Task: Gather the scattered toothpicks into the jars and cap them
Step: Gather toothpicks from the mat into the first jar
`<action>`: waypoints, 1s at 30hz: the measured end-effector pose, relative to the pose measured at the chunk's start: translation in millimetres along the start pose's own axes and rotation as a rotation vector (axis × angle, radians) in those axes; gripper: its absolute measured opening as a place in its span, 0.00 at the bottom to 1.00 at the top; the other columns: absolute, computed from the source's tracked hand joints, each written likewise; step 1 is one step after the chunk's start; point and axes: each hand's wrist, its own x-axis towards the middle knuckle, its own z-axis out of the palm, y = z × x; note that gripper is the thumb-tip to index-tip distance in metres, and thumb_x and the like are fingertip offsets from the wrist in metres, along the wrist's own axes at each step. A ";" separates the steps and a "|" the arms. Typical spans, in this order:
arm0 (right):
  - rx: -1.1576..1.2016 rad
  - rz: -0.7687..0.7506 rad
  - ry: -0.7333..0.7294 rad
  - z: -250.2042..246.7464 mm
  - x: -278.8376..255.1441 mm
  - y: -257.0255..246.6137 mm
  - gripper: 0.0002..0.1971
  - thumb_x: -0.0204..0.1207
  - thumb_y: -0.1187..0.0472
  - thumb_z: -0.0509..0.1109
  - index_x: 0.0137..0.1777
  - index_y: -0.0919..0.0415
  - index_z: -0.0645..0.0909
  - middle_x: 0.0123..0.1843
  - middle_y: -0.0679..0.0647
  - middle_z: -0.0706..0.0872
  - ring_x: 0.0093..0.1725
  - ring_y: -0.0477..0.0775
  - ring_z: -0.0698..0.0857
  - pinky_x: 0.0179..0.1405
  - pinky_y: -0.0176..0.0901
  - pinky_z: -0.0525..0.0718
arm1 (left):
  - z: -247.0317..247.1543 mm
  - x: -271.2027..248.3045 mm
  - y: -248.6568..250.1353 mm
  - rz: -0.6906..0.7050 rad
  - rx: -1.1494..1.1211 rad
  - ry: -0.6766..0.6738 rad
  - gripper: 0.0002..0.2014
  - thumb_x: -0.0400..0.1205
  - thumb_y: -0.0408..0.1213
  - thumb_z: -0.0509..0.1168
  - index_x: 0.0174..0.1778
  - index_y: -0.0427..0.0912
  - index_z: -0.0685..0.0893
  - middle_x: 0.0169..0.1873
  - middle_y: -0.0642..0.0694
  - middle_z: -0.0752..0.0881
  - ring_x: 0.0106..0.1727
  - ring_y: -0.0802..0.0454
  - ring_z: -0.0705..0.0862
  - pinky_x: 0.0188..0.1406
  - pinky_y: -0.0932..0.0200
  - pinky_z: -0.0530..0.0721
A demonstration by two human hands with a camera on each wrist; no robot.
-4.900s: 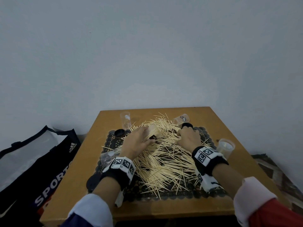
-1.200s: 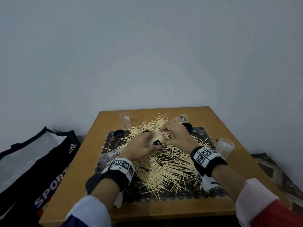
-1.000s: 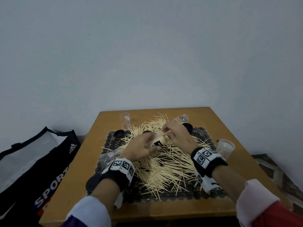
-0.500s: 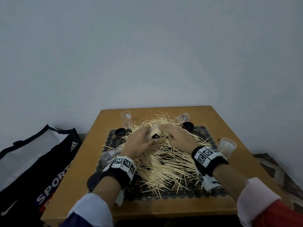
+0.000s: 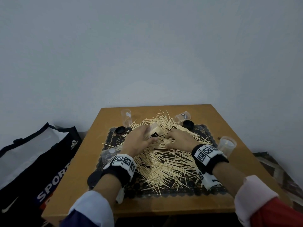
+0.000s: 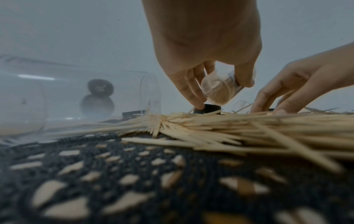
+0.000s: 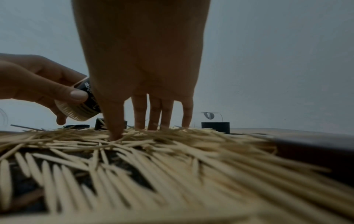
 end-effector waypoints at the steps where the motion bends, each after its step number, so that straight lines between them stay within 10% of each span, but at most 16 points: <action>1: 0.005 0.003 0.037 -1.0 -0.6 -0.8 0.24 0.75 0.45 0.73 0.69 0.54 0.80 0.68 0.50 0.81 0.66 0.53 0.79 0.65 0.51 0.76 | -0.2 -0.2 0.1 0.000 0.002 0.000 0.35 0.78 0.60 0.67 0.73 0.39 0.75 0.63 0.45 0.83 0.59 0.50 0.81 0.57 0.56 0.79; 14: -0.079 0.078 0.137 -6.9 -4.1 -4.8 0.07 0.76 0.52 0.73 0.47 0.55 0.87 0.47 0.49 0.88 0.48 0.52 0.83 0.61 0.49 0.76 | -0.5 -0.7 0.4 -0.022 0.031 0.001 0.33 0.78 0.61 0.68 0.73 0.41 0.76 0.63 0.47 0.83 0.59 0.51 0.81 0.56 0.57 0.79; 30: 0.134 0.014 0.488 -12.9 -6.0 -6.7 0.11 0.82 0.54 0.67 0.48 0.60 0.87 0.41 0.51 0.89 0.37 0.45 0.79 0.36 0.37 0.69 | -3.9 -1.3 1.8 -0.098 0.064 0.119 0.29 0.80 0.50 0.70 0.75 0.42 0.73 0.65 0.46 0.80 0.63 0.46 0.80 0.55 0.51 0.81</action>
